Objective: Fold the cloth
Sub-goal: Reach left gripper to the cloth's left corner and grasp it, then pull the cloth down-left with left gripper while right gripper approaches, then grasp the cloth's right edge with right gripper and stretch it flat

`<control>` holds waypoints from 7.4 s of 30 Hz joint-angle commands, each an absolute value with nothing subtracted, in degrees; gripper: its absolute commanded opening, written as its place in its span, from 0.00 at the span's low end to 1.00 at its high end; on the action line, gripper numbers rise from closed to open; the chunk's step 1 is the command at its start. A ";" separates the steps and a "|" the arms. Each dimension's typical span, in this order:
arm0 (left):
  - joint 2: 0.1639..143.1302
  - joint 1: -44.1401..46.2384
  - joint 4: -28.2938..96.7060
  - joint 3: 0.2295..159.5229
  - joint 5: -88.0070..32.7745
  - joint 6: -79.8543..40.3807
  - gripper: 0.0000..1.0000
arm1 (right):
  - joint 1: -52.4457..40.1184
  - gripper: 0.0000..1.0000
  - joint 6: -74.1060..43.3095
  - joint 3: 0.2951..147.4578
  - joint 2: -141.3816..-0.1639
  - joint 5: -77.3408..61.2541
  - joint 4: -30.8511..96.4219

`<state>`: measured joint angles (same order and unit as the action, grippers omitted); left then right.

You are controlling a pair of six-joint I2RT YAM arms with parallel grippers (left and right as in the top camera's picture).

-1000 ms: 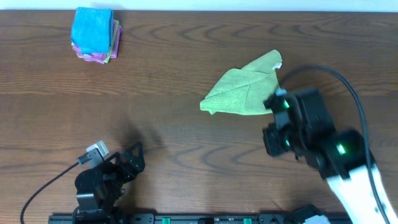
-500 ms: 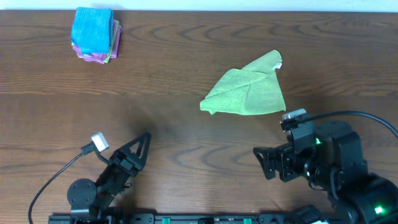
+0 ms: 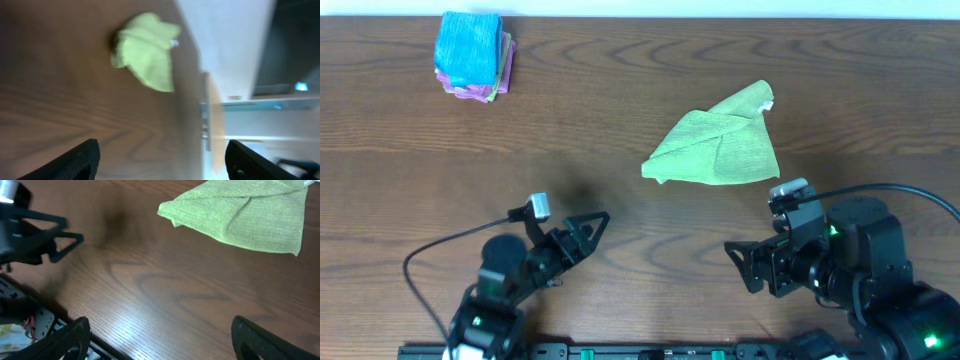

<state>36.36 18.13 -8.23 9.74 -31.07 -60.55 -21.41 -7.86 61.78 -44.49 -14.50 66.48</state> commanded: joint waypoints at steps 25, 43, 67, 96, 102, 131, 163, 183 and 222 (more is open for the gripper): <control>96.01 22.48 -12.75 45.32 -35.16 -42.19 0.83 | -21.67 0.79 -8.32 61.71 -44.18 -14.79 63.26; 100.03 23.90 -16.16 45.34 -32.38 -44.16 0.60 | -21.67 0.75 -9.02 61.71 -44.18 -14.79 63.20; 103.77 24.97 -19.99 45.34 -29.36 -48.49 0.30 | -21.67 0.74 -9.41 61.71 -44.18 -14.79 62.96; 97.82 24.45 24.95 45.34 -48.38 -41.06 0.06 | -21.67 0.69 -9.39 61.71 -48.14 -2.79 62.35; 87.64 24.51 30.22 45.34 -41.91 -38.65 0.06 | -21.67 0.66 -9.39 61.71 -49.80 -2.81 62.06; 72.75 38.63 29.36 46.46 -1.78 -36.58 0.62 | -21.67 0.01 -9.26 61.47 -51.03 -3.22 61.76; 97.08 38.54 -0.16 46.44 1.43 -33.19 0.06 | -21.69 0.02 -9.17 45.10 -54.76 -12.51 53.39; 100.92 28.27 -0.19 46.44 2.52 -29.23 0.06 | -21.78 0.02 -8.12 39.94 -66.19 -19.99 44.29; 100.92 22.87 0.78 46.46 3.16 -29.39 0.05 | -24.29 0.02 -19.27 39.97 -95.00 -2.09 27.62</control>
<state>99.88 23.62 -0.03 45.80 1.45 -29.93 -23.97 -15.16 42.44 -92.95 -12.80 24.23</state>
